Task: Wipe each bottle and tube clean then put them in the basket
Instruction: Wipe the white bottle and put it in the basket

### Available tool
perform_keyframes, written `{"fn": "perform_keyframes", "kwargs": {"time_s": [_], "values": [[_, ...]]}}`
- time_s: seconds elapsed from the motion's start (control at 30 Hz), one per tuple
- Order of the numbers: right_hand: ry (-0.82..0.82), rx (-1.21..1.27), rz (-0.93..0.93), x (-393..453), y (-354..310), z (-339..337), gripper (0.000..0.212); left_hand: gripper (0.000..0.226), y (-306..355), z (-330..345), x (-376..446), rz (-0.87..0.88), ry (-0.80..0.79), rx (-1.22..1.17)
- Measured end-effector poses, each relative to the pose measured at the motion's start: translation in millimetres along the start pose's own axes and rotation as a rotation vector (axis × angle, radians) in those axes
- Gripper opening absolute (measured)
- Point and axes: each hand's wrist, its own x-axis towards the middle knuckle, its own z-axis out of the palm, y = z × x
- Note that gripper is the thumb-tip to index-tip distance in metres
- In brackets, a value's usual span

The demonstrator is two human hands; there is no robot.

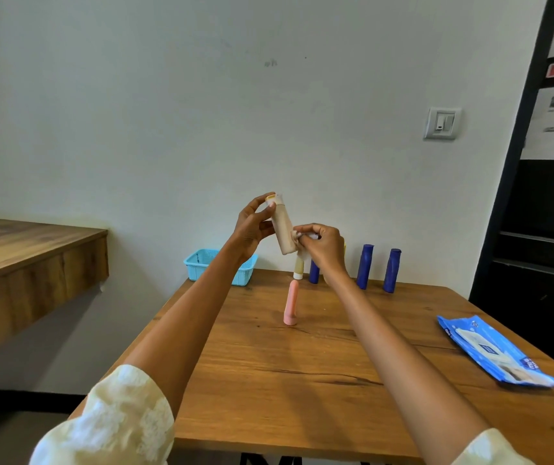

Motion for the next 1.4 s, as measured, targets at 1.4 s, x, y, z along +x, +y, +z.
{"fn": "perform_keyframes", "kwargs": {"time_s": [1.4], "values": [[0.115,0.039,-0.224,17.3,-10.7,12.0,0.011,0.03,1.6,0.3,-19.1,-0.044,-0.168,-0.089]]}}
